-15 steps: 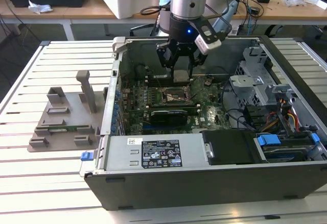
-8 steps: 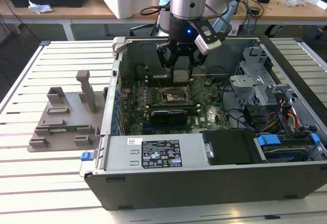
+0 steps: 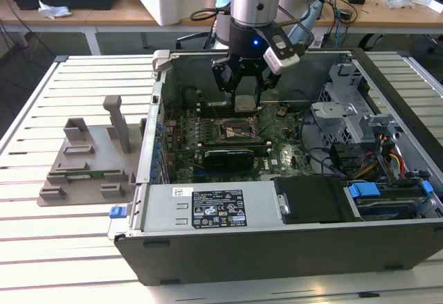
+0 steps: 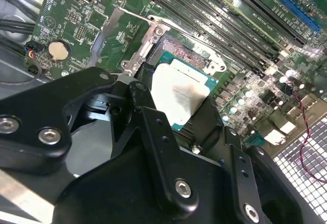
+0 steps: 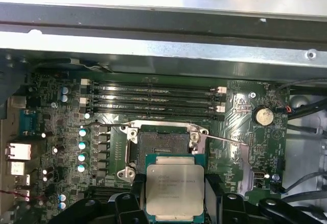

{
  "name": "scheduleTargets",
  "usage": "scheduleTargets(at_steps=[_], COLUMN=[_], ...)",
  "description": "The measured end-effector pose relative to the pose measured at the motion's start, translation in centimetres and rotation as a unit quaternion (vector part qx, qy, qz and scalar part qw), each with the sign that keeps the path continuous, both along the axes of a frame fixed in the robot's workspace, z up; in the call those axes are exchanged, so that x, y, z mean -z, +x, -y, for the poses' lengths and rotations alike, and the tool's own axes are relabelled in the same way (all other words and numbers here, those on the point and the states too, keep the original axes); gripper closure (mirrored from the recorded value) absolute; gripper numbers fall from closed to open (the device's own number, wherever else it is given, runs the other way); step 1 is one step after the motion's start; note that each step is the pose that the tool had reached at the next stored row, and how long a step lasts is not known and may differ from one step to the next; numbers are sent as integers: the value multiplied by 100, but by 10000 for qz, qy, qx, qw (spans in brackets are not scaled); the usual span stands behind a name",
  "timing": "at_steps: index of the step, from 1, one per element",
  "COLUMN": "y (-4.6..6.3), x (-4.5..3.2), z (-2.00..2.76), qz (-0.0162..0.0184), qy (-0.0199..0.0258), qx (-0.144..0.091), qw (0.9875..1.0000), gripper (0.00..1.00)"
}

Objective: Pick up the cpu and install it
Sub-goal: 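Place the cpu into insertion slot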

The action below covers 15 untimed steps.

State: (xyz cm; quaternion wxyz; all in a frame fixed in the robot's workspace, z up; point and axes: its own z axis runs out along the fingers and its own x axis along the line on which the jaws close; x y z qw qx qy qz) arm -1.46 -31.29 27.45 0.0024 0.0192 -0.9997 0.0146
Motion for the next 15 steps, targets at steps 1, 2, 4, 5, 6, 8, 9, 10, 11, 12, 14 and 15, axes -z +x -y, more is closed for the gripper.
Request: scheduleTargets(at_steps=[1, 2, 4, 5, 6, 8, 9, 10, 11, 12, 14, 15], y=[-1, 0, 0, 0, 0, 0, 0, 0, 0, 0, 0, 0], x=[0, 0, 1, 1, 1, 1, 1, 1, 1, 1, 1, 2], z=[0, 0, 0, 0, 0, 0, 0, 0, 0, 0, 0, 0], qz=[-1, 0, 0, 0, 0, 0, 0, 0, 0, 0, 0, 0], qy=[-1, -1, -1, -2, -2, -3, -4, -4, -4, -4, -5, -4], qx=[133, 242, 443, 637, 698, 958, 1081, 1152, 1200, 1292, 1438, 1495], qw=[9999, 9997, 9990, 9980, 9976, 9954, 9941, 9933, 9928, 9916, 9896, 9888], gripper=[45, 45, 45, 45, 45, 45, 45, 45, 45, 45, 45, 45])
